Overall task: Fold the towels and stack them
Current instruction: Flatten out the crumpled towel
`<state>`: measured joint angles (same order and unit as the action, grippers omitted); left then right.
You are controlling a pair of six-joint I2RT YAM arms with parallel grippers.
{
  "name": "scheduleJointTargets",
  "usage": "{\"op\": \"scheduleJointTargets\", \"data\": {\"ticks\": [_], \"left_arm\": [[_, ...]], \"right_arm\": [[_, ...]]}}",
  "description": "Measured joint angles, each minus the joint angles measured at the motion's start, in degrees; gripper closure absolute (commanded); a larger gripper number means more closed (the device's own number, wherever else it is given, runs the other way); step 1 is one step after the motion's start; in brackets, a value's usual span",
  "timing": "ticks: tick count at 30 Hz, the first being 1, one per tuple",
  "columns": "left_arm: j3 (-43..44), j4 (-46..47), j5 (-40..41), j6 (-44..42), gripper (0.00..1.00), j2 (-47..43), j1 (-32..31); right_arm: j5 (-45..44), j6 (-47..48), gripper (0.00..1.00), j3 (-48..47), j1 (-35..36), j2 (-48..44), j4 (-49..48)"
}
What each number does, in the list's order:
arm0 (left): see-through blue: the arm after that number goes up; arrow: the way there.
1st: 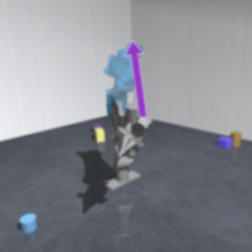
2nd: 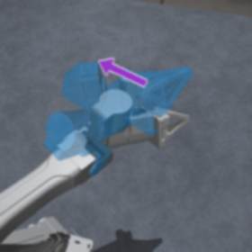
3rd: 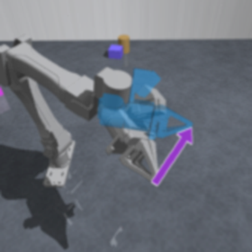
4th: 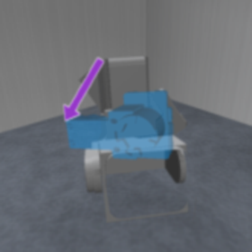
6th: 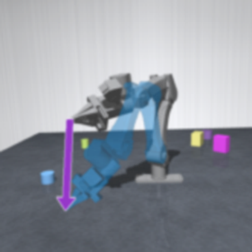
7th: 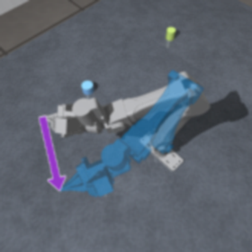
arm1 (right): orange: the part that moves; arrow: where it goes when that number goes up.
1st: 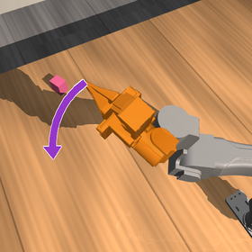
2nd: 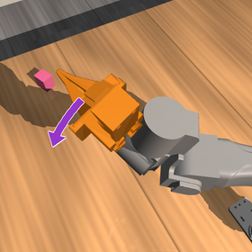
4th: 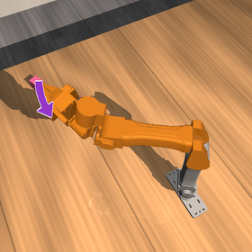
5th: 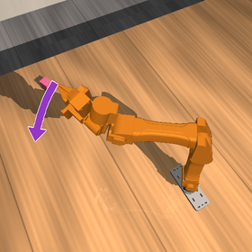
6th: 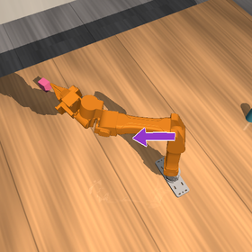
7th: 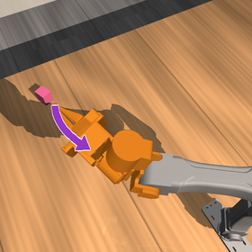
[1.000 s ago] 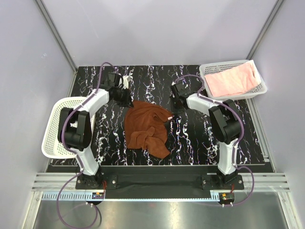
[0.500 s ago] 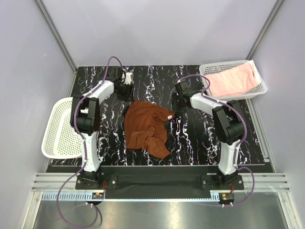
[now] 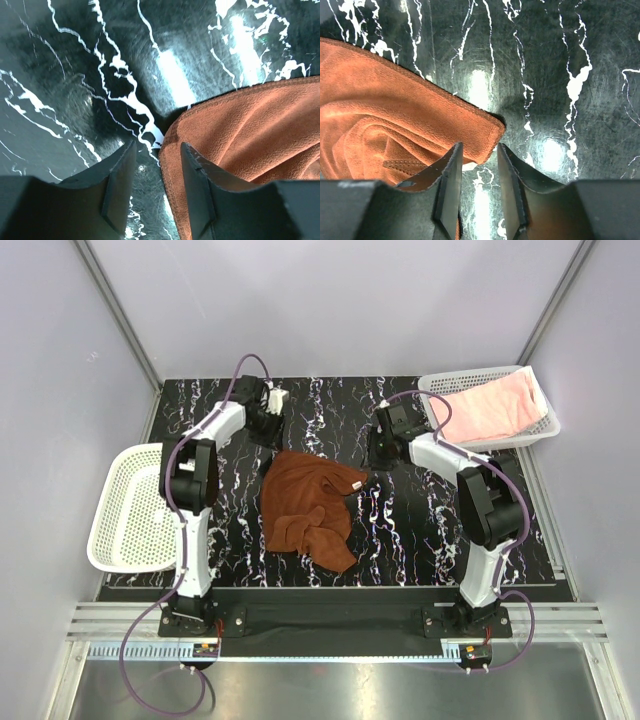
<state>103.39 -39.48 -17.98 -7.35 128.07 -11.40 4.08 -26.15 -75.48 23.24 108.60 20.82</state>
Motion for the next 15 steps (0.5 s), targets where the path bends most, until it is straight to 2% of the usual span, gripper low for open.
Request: {"op": "scheduleJointTargets", "data": {"ticks": [5,11,12,13,15], "left_arm": [[2.01,-1.44,-0.11,-1.64,0.63,1.62,-0.39],[2.01,-2.69,-0.83,-2.19,0.87,2.32,-0.87],[2.01,-2.78,-0.96,-2.14,0.96,2.38,-0.94],[2.01,-2.86,-1.11,-2.01,0.99,2.4,-0.98],[2.01,-2.95,-1.31,-2.14,1.0,2.51,-1.07]], "right_arm": [[0.13,0.15,0.6,1.38,-0.66,0.0,-0.74],[1.16,-0.24,0.6,1.68,-1.29,0.13,-2.43],[1.29,-0.44,0.6,1.68,-1.29,0.31,-2.75],[1.46,-0.66,0.6,1.68,-1.29,0.57,-3.04],[1.57,-1.2,0.61,1.68,-1.29,1.27,-3.56]]}}
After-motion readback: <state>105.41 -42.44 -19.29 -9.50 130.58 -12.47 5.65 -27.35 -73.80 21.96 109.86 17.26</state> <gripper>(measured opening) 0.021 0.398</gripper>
